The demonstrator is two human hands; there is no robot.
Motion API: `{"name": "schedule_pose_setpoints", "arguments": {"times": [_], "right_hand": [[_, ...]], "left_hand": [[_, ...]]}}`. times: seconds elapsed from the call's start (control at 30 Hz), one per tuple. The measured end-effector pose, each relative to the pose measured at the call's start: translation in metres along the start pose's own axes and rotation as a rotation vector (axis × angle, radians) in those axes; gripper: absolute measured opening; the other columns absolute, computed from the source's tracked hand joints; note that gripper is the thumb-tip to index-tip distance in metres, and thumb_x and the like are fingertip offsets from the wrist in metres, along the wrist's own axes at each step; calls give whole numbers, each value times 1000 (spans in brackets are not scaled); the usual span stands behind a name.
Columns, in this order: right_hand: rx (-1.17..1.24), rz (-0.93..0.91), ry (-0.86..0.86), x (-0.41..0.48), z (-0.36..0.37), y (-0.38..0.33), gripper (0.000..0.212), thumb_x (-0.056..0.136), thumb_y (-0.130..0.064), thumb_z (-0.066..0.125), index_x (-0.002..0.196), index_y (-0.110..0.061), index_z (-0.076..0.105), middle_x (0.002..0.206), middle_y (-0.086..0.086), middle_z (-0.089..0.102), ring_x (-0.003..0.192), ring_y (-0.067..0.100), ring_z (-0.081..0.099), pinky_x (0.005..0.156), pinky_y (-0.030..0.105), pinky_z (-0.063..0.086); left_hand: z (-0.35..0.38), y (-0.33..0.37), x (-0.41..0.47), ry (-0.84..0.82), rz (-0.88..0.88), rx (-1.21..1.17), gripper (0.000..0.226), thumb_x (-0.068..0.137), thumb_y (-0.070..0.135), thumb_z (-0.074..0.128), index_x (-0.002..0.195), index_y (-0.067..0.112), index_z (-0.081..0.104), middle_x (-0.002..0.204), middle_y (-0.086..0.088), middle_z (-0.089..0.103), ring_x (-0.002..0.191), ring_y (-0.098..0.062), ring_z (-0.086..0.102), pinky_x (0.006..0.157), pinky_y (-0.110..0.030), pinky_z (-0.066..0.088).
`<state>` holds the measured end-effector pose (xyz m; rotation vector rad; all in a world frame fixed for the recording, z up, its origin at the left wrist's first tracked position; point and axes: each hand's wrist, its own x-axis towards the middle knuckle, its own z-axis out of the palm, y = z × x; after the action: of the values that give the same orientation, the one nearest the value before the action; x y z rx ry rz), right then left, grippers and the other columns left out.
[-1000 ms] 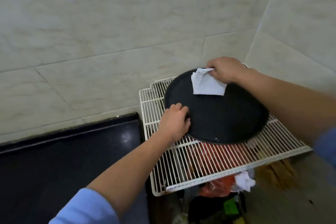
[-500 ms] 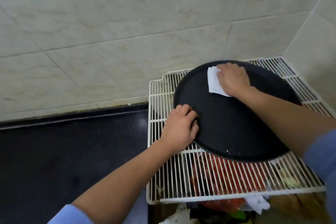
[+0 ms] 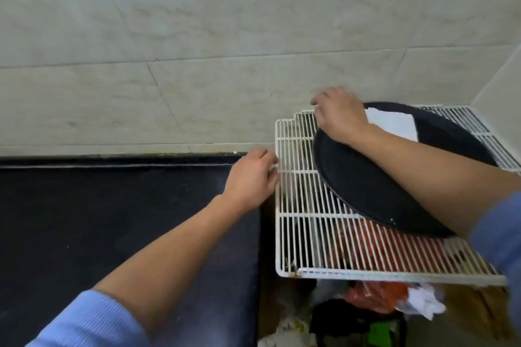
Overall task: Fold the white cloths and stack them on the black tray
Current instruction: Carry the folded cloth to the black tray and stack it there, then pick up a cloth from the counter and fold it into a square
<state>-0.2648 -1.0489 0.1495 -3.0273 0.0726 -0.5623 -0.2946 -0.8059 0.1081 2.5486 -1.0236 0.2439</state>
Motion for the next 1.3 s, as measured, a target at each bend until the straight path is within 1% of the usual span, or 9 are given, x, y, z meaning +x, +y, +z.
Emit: {"name": "schedule_pose_setpoints", "arguments": {"times": [0.13, 0.27, 0.43, 0.6, 0.7, 0.93, 1.0, 1.1, 1.3], "right_hand": [[90, -149, -95, -17, 10, -120, 27, 93, -27, 47, 110, -18, 65, 111, 10, 64, 103, 35, 58, 80, 40, 48], [150, -252, -197, -49, 28, -240, 21, 91, -27, 47, 99, -20, 65, 102, 10, 67, 93, 35, 61, 71, 36, 46], [167, -403, -289, -79, 47, -395, 17, 91, -27, 45, 91, -24, 62, 92, 0, 64, 81, 25, 60, 67, 39, 52], [184, -596, -342, -95, 64, -535, 19, 93, -31, 45, 98, -25, 62, 100, -2, 61, 86, 25, 60, 63, 32, 42], [202, -689, -356, -98, 69, -604, 20, 93, -30, 45, 99, -25, 63, 101, -2, 61, 87, 25, 61, 63, 32, 42], [230, -797, -439, -80, 119, -732, 26, 96, -43, 43, 100, -26, 62, 101, -3, 63, 90, 22, 61, 66, 33, 43], [238, -815, -463, -69, 136, -770, 29, 96, -46, 42, 99, -25, 62, 99, -3, 63, 90, 22, 61, 66, 32, 41], [258, -845, -509, -49, 156, -831, 30, 97, -46, 42, 99, -24, 62, 98, -2, 63, 89, 22, 61, 69, 35, 47], [262, -923, -540, 0, 174, -946, 28, 96, -45, 43, 99, -24, 62, 97, -2, 64, 88, 22, 61, 72, 36, 50]], "left_hand": [[-36, -74, -80, -127, -225, 119, 18, 90, 29, 49, 101, 17, 58, 99, -2, 58, 93, -26, 57, 69, -36, 46], [-85, -142, -187, -189, -323, 191, 16, 90, 30, 49, 98, 18, 57, 100, -1, 58, 91, -27, 60, 69, -36, 47], [-150, -215, -320, -137, -486, 238, 15, 89, 29, 48, 96, 19, 57, 99, 0, 58, 91, -28, 60, 70, -35, 45], [-201, -276, -438, -110, -709, 279, 14, 88, 29, 49, 93, 20, 57, 97, 0, 59, 89, -27, 60, 69, -35, 46], [-222, -305, -491, -68, -825, 282, 12, 87, 29, 49, 91, 20, 57, 95, -1, 60, 88, -27, 61, 69, -36, 48], [-245, -379, -568, -94, -986, 282, 23, 90, 31, 49, 107, 19, 59, 109, -4, 61, 98, -28, 60, 78, -38, 51], [-256, -408, -584, -108, -1020, 285, 23, 89, 30, 50, 107, 18, 58, 110, -5, 61, 98, -28, 59, 79, -38, 51], [-279, -457, -604, -120, -1099, 286, 21, 88, 29, 48, 102, 17, 57, 105, -6, 61, 96, -28, 59, 76, -38, 50], [-330, -532, -635, -62, -1216, 292, 25, 90, 29, 48, 110, 17, 58, 110, -5, 61, 99, -28, 58, 77, -36, 48]]}}
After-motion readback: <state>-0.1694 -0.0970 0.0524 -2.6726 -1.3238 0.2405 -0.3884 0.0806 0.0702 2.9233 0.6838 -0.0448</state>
